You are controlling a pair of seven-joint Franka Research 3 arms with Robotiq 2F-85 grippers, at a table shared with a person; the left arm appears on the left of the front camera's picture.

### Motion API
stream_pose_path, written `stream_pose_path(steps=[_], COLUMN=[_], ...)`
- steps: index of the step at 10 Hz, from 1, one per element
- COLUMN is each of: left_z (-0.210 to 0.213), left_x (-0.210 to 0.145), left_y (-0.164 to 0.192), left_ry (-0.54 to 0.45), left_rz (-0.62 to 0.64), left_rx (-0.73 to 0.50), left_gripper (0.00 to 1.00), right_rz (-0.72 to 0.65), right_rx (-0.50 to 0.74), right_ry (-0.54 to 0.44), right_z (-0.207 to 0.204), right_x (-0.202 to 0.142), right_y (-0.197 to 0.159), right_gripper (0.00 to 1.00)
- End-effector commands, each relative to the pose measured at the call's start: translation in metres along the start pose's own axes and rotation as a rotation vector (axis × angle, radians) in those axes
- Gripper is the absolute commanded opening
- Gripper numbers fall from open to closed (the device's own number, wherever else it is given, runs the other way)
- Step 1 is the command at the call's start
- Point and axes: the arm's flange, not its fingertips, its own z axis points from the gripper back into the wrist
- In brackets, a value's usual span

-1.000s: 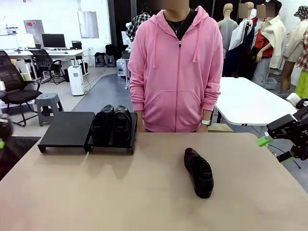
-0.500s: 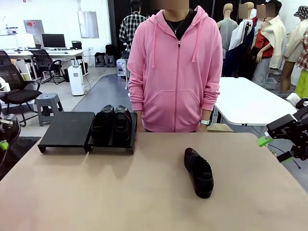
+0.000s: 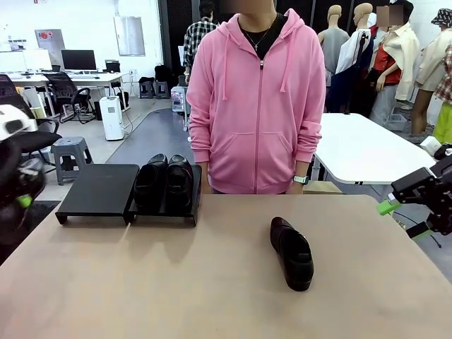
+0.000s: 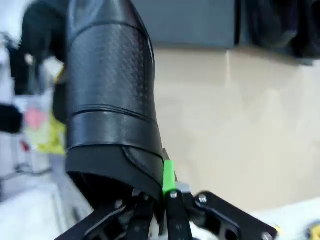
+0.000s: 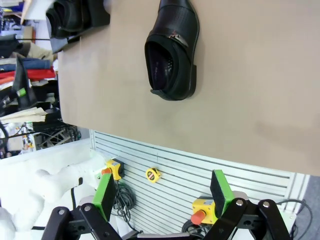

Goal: Organize the shoes by placing them on the stand.
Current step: Place the Shoe from the middle of the table onto the Shoes Stand.

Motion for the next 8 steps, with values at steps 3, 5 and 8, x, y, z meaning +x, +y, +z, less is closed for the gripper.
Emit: stream_pose_path(steps=[3,5,8], left_z=[-0.076,-0.129,-0.153], left_x=[0.129,0.157,0.161], left_y=[-0.037,-0.047,-0.057], left_ry=[-0.123,-0.072,-0.071], left_rz=[-0.205,-0.178,-0.158], left_rx=[0.096,0.178,0.203], left_gripper=[0.00,0.00,0.00], right_rz=[0.022,0.022,0.022], right_rx=[0.027,0.027,0.027], right_ry=[0.001,0.001,0.001], right_z=[0.002,0.002,0.002], right_x=[0.001,0.001,0.001], right_y=[-0.001,-0.001,-0.001], right_gripper=[1.00,1.00,1.00])
